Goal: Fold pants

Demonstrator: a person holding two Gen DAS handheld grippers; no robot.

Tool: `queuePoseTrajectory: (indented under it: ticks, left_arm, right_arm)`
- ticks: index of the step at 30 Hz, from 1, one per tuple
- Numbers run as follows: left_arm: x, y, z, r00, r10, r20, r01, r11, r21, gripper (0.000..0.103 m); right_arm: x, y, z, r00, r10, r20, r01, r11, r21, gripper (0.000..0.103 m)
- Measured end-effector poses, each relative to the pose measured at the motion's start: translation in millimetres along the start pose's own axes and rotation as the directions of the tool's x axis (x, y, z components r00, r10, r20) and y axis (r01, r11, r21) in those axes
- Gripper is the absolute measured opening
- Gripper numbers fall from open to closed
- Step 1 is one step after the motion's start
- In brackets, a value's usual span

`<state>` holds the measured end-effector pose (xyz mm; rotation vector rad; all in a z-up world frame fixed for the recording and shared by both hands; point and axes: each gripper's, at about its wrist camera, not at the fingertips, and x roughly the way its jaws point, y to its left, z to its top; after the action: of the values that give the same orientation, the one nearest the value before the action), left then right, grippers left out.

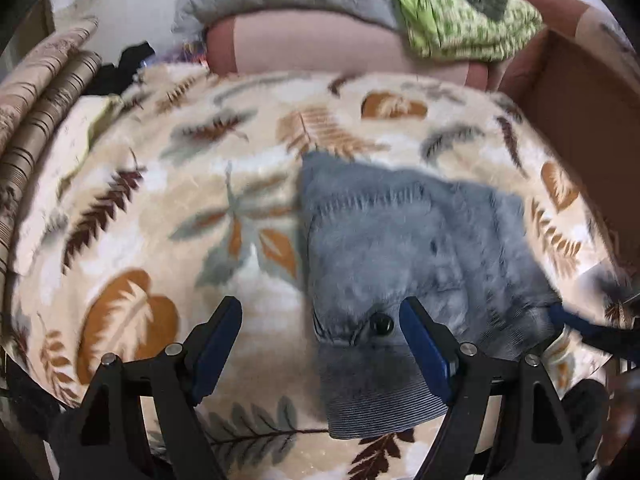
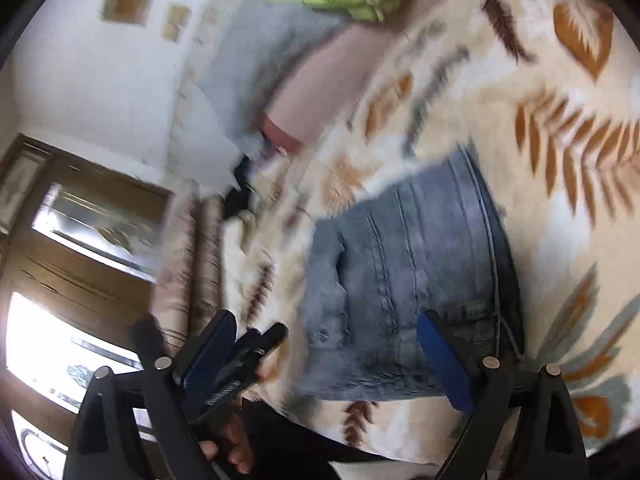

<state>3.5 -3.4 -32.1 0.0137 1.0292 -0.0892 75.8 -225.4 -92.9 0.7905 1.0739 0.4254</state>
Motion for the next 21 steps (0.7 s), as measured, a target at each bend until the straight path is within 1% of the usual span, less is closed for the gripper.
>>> queuePoseTrajectory:
  ticks: [1, 2, 3, 4, 5, 6, 7, 9, 10, 11, 12, 13, 14, 15, 17, 19, 20, 21]
  left_arm:
    - [16, -7, -6, 0.999, 0.008, -0.054, -0.006, 0.999, 0.037, 0.082]
    - [31, -15, -13, 0.992, 0.028, -0.119, -0.017, 0.996, 0.089, 0.083]
    - [31, -17, -18, 0.993, 0.046, -0.106, -0.035, 0.994, 0.102, 0.083]
    - [24, -16, -18, 0.996, 0.042, -0.073, -0.035, 0.995, 0.089, 0.083]
    - [16, -16, -15, 0.997, 0.042, -0.061, -0.038, 0.997, 0.066, 0.082]
    - [8, -16, -12, 0.998, 0.036, -0.051, -0.033, 0.998, 0.055, 0.082]
    - [-1, -16, -9, 0.999, 0.023, -0.024, -0.022, 0.998, 0.051, 0.082]
    - [-19, -25, -7, 0.999, 0.012, 0.043, -0.014, 0.999, 0.05, 0.083]
    - [-20, -30, -8, 0.999, -0.002, 0.044, 0.0, 0.999, 0.051, 0.085]
    - [-12, -36, -12, 1.0, -0.018, 0.011, 0.018, 0.997, 0.069, 0.087]
    - [7, -46, -15, 0.998, -0.005, -0.063, 0.012, 0.994, 0.109, 0.088]
    - [31, -54, -25, 0.988, 0.014, -0.152, 0.009, 0.989, 0.15, 0.092]
    - [36, -54, -30, 0.988, -0.011, -0.152, 0.032, 0.99, 0.138, 0.095]
    - [35, -47, -32, 0.991, -0.026, -0.133, 0.038, 0.996, 0.084, 0.1]
    - [33, -44, -31, 0.987, -0.054, -0.152, 0.065, 0.995, 0.069, 0.1]
    - [35, -46, -31, 0.986, -0.054, -0.157, 0.068, 0.994, 0.083, 0.102]
    - [34, -46, -32, 0.986, -0.054, -0.158, 0.067, 0.995, 0.08, 0.102]
    - [33, -46, -32, 0.986, -0.057, -0.158, 0.069, 0.995, 0.072, 0.102]
  right_arm:
    - [21, -25, -9, 0.999, -0.032, -0.042, 0.034, 0.998, 0.045, 0.093]
    - [13, -29, -13, 1.0, 0.003, 0.029, -0.004, 0.999, 0.045, 0.091]
    - [8, -25, -14, 0.999, 0.009, 0.037, -0.011, 0.999, 0.051, 0.091]
    - [4, -18, -11, 1.0, -0.012, 0.005, 0.012, 0.998, 0.055, 0.091]
    - [-3, -9, -7, 0.999, -0.041, -0.005, 0.041, 0.998, 0.045, 0.091]
    - [-8, -4, -5, 0.999, -0.053, 0.009, 0.053, 0.998, 0.034, 0.091]
    - [-17, 3, -2, 0.997, -0.064, 0.039, 0.064, 0.998, 0.014, 0.091]
    - [-30, 16, 9, 0.995, -0.036, 0.091, 0.038, 0.999, -0.02, 0.091]
    - [-31, 18, 12, 0.994, -0.029, 0.102, 0.031, 0.999, -0.025, 0.092]
    - [-29, 17, 15, 0.993, -0.041, 0.11, 0.045, 0.999, -0.026, 0.093]
    - [-22, 12, 17, 0.992, -0.073, 0.098, 0.075, 0.997, -0.024, 0.095]
    - [-8, 2, 19, 0.99, -0.134, 0.054, 0.135, 0.991, -0.019, 0.097]
    - [12, -13, 19, 0.971, -0.233, -0.053, 0.233, 0.972, 0.003, 0.097]
    - [21, -21, 19, 0.958, -0.262, -0.113, 0.266, 0.964, 0.021, 0.097]
    - [10, -6, 27, 0.969, -0.235, -0.073, 0.235, 0.972, -0.019, 0.096]
    - [-3, 19, 42, 0.978, -0.207, -0.004, 0.206, 0.977, -0.06, 0.096]
    - [-9, 34, 53, 0.984, -0.172, 0.037, 0.175, 0.981, -0.084, 0.096]
    - [-10, 43, 62, 0.989, -0.136, 0.05, 0.14, 0.985, -0.103, 0.096]
